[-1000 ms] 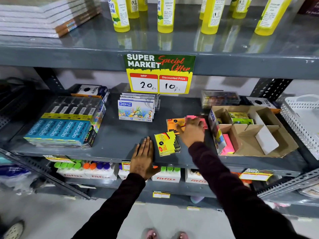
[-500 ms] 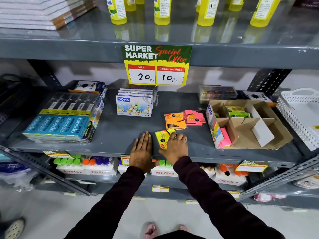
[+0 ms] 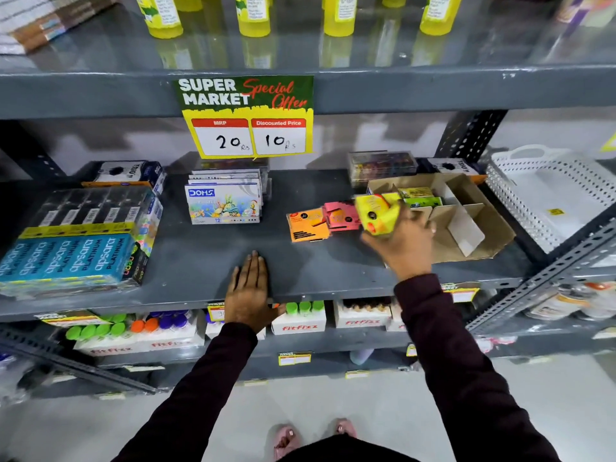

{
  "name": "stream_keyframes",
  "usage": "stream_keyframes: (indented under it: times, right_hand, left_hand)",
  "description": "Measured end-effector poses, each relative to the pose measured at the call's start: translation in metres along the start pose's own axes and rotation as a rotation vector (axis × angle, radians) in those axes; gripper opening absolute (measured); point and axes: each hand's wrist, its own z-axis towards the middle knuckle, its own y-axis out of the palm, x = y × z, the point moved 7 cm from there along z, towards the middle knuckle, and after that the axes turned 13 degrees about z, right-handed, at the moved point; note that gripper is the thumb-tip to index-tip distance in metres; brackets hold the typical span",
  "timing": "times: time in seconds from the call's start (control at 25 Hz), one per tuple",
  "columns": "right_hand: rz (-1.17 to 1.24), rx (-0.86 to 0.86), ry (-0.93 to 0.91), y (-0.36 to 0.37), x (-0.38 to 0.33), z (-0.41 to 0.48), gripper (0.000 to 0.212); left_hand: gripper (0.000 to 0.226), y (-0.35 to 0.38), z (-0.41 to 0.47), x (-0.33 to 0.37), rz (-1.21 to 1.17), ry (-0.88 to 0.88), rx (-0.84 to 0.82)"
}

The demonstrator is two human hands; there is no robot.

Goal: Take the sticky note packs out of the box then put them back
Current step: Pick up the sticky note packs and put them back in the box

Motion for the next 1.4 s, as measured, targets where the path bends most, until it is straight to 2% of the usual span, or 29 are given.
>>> stream_keyframes:
  times: [0.08,0.16,0.28,0.36,0.52,0.68,0.88,1.08,1.16,1.24,1.28,1.4]
  right_hand:
    - [0.047,0.134,0.118,-0.023,0.041,0.018,0.088]
    - [0.081,0.175,0.248,-0.033,0.080,0.031,0.084]
    - [0.240,0.054,0.397,-0.018,0.128,0.049,0.083]
    - [0.423,-0.008,0.419,-0.002,0.142,0.056,0.081]
    - [0.573,-0.043,0.369,0.027,0.158,0.061,0.064]
    - [0.298,-0.102,0.367,0.034,0.156,0.049,0.041]
    - [0.088,-0.041,0.262,0.037,0.145,0.036,0.045]
    - [0.027,0.008,0.263,0.033,0.140,0.039,0.042]
    - [0.077,0.150,0.227,0.017,0.117,0.041,0.038]
    - [0.133,0.289,0.106,0.002,0.075,0.038,0.036]
    - [0.159,0.303,0.027,0.001,0.050,0.034,0.035]
    - [0.260,0.105,-0.155,0.036,-0.016,0.023,0.032]
  left_hand:
    - [0.102,-0.001,0.000,0.000,0.026,-0.006,-0.006]
    - [0.103,0.000,-0.001,-0.001,0.049,0.001,-0.015]
    - [0.111,0.002,0.000,-0.002,0.064,-0.004,-0.032]
    - [0.111,0.002,0.001,-0.002,0.069,-0.010,-0.045]
    - [0.114,0.003,0.001,-0.003,0.081,-0.011,-0.034]
    - [0.112,0.004,0.001,-0.003,0.063,-0.019,-0.019]
    - [0.115,0.004,0.002,-0.002,0.066,-0.012,0.010]
    - [0.117,0.003,0.002,-0.002,0.062,-0.020,0.006]
    - [0.118,0.004,0.002,-0.002,0.060,-0.015,0.008]
    - [0.117,0.003,0.001,-0.002,0.070,-0.011,0.015]
    - [0.116,0.002,0.001,-0.002,0.072,-0.011,0.020]
    - [0.115,0.000,0.001,-0.003,0.050,-0.030,0.018]
